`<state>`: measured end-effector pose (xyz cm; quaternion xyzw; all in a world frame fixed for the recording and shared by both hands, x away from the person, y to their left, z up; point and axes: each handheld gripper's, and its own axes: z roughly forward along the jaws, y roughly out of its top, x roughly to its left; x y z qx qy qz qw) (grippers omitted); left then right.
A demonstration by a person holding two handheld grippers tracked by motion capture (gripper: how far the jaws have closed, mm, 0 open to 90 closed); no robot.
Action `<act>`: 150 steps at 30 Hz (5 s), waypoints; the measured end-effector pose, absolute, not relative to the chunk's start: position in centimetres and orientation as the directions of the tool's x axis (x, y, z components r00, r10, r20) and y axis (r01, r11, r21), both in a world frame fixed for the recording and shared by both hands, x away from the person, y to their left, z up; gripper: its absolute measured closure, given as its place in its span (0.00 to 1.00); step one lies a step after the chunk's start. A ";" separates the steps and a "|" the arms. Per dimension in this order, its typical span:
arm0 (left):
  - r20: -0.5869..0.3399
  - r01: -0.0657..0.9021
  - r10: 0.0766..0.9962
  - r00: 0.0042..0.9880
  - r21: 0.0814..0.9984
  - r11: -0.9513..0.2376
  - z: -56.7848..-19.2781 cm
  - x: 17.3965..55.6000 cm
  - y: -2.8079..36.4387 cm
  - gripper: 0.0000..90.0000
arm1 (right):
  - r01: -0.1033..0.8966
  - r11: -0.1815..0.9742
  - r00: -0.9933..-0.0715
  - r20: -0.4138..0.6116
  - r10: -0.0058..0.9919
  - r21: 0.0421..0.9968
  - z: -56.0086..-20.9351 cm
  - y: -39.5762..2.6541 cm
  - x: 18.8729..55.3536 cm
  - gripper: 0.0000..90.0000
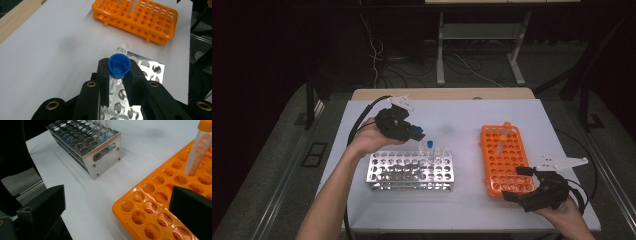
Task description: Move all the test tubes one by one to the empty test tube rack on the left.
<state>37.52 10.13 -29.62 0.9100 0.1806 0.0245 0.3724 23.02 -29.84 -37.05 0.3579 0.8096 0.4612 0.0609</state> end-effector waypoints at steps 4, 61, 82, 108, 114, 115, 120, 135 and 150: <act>-0.100 0.319 0.347 0.933 0.678 -0.662 -30.4 37.8 9.9 0.83 | 0.523 0.321 -0.739 0.231 0.633 0.790 -37.2 -29.8 23.0 0.00; -0.157 0.386 0.434 0.887 0.768 -0.511 -32.9 29.5 12.0 0.00 | 0.554 0.324 -0.690 0.204 0.695 0.767 -36.3 -30.8 28.2 0.00; -0.182 0.375 0.415 0.892 0.810 -0.451 -34.7 26.3 12.2 0.00 | 0.590 0.375 -0.673 0.178 0.718 0.715 -38.3 -30.1 33.0 0.06; -0.212 0.400 0.419 0.883 0.806 -0.436 -36.3 25.5 13.0 0.00 | 0.528 0.418 -0.651 0.035 0.759 0.739 -39.7 -29.2 34.4 0.82; -0.207 0.396 0.416 0.885 0.804 -0.443 -35.9 25.6 12.9 0.00 | 0.514 0.416 -0.654 0.029 0.756 0.751 -38.9 -29.4 34.1 0.82; -0.209 0.397 0.415 0.885 0.806 -0.440 -35.9 25.6 12.9 0.00 | 0.511 0.414 -0.656 0.029 0.754 0.753 -38.8 -29.5 34.0 0.82; -0.204 0.394 0.414 0.887 0.802 -0.450 -35.5 25.7 12.8 0.00 | 0.496 0.413 -0.659 0.022 0.752 0.764 -37.6 -29.7 33.7 0.82; -0.189 0.387 0.421 0.887 0.801 -0.457 -34.2 26.0 13.1 0.00 | 0.468 0.409 -0.701 0.047 0.712 0.784 -33.4 -29.6 31.8 0.82; -0.153 0.347 0.400 0.904 0.808 -0.476 -32.1 26.7 12.2 0.00 | 0.412 0.450 -0.787 0.061 0.614 0.792 -29.7 -27.1 29.7 0.82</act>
